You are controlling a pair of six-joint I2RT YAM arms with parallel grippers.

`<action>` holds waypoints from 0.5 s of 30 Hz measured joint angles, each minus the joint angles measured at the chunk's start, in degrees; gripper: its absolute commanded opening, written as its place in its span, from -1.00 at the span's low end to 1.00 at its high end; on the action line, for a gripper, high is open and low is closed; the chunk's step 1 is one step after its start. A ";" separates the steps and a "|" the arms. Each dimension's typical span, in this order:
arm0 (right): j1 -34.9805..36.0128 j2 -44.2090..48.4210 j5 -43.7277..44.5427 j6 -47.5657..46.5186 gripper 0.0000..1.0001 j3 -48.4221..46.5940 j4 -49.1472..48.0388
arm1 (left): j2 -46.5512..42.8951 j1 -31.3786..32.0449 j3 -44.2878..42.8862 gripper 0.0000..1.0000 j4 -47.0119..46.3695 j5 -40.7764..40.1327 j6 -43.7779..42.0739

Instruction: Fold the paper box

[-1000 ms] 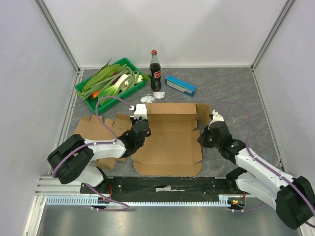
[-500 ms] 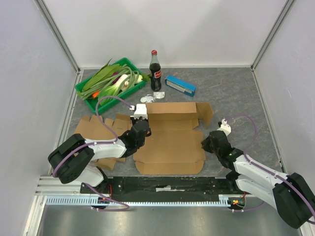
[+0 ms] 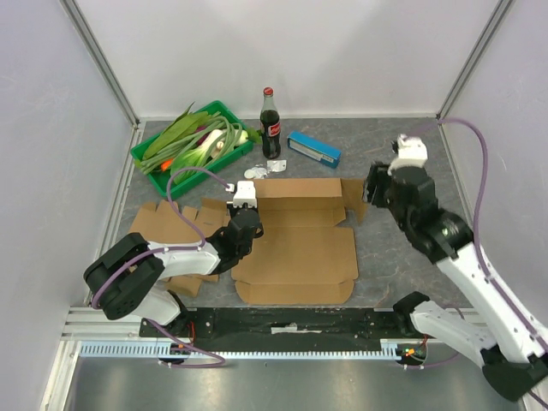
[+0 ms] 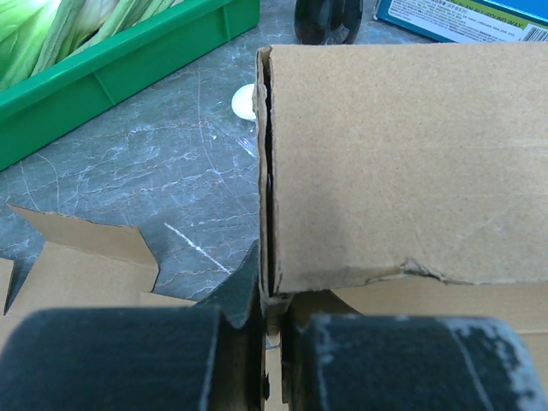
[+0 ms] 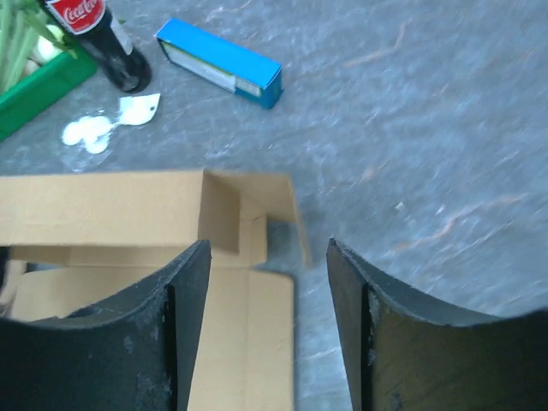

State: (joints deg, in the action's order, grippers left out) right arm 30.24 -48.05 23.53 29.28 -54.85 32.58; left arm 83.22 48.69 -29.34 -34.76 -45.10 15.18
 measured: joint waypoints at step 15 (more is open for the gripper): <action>-4.87 -33.51 -9.51 -36.22 -0.01 -24.94 14.38 | -0.28 0.04 0.00 -0.96 0.42 -0.04 0.00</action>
State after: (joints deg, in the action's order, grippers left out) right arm 25.36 -81.56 14.02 -6.94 -79.79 46.96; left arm 82.94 48.73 -29.34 -34.35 -45.15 15.18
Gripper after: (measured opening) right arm 0.499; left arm 0.079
